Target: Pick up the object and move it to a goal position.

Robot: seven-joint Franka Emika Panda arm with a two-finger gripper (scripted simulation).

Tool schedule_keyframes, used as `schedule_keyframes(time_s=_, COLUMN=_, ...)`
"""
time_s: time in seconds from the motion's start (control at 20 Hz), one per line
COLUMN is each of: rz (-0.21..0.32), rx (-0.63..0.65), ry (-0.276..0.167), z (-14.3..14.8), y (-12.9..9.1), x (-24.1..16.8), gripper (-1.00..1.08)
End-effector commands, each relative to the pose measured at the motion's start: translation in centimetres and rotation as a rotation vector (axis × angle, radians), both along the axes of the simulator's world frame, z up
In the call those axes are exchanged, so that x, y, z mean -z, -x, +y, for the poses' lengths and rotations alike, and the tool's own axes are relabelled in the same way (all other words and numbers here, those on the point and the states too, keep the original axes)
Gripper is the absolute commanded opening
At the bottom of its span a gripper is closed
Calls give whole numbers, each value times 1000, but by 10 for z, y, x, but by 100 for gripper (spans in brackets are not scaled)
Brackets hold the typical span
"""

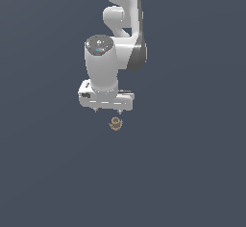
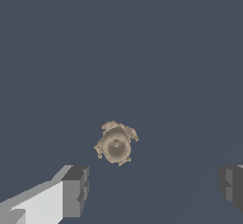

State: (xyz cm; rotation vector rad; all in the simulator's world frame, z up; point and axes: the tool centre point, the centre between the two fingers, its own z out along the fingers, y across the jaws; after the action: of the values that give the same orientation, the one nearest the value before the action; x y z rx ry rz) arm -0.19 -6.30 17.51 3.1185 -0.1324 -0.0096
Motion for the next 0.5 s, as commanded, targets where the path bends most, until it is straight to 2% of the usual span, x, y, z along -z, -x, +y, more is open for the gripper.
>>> schedule_keyframes(time_s=0.0, rz=0, rx=0, ry=0, z=0, y=0, x=0, gripper=100)
schedule_keyframes(time_s=0.45, rz=-43, rx=9, ry=-5, z=-14, y=-11, x=-17, gripper=100)
